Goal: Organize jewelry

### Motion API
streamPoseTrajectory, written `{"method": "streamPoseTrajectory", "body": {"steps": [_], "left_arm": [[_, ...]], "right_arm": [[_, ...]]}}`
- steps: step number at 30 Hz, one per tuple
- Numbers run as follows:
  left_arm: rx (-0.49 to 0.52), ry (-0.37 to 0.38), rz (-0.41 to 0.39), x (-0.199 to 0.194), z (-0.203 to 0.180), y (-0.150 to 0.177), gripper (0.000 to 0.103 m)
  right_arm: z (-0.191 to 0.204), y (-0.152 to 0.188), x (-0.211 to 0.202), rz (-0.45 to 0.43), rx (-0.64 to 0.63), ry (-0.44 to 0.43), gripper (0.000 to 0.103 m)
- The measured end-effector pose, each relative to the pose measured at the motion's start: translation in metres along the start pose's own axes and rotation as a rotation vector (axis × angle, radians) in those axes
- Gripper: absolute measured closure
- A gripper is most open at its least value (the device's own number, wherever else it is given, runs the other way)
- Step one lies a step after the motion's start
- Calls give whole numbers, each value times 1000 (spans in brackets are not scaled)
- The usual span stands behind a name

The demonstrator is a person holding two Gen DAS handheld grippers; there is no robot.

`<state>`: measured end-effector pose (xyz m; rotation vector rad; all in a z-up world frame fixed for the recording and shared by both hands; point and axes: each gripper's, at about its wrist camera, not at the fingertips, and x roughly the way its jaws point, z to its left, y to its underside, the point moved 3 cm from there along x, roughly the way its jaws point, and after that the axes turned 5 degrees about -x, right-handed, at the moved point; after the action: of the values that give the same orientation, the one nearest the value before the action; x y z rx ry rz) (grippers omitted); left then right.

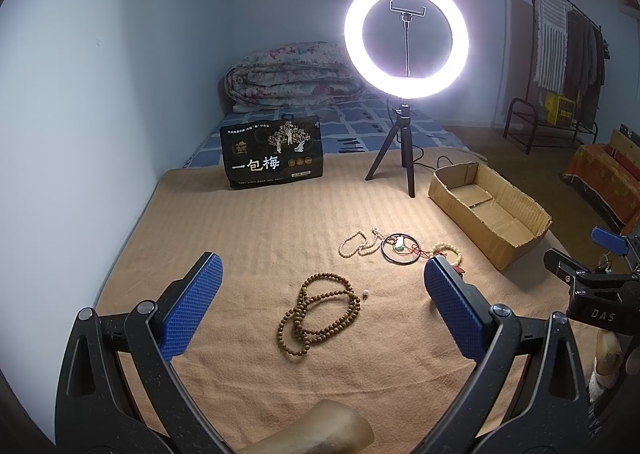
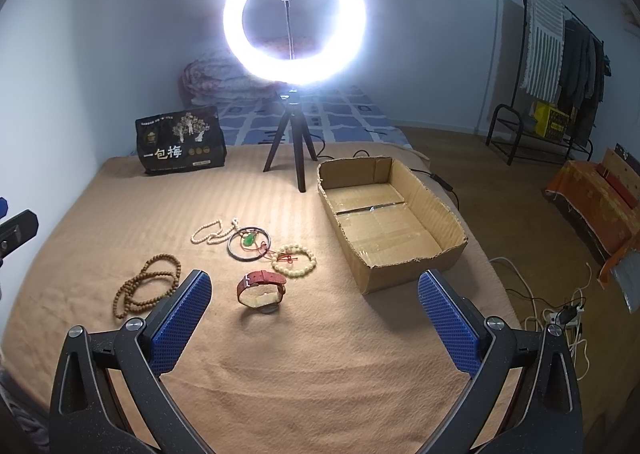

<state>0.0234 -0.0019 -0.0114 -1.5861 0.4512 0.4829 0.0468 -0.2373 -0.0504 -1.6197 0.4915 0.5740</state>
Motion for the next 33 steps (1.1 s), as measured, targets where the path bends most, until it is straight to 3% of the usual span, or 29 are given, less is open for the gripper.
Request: {"method": "streamPoseTrajectory", "body": {"steps": [17,33], "left_arm": [[3,-5,38,12,14,10,1],[-94,10,203,52,47,16,1]], "right_arm": [[3,3,5,25,-17,-8,0],[-1,11,32,82,9,-55,0]]}}
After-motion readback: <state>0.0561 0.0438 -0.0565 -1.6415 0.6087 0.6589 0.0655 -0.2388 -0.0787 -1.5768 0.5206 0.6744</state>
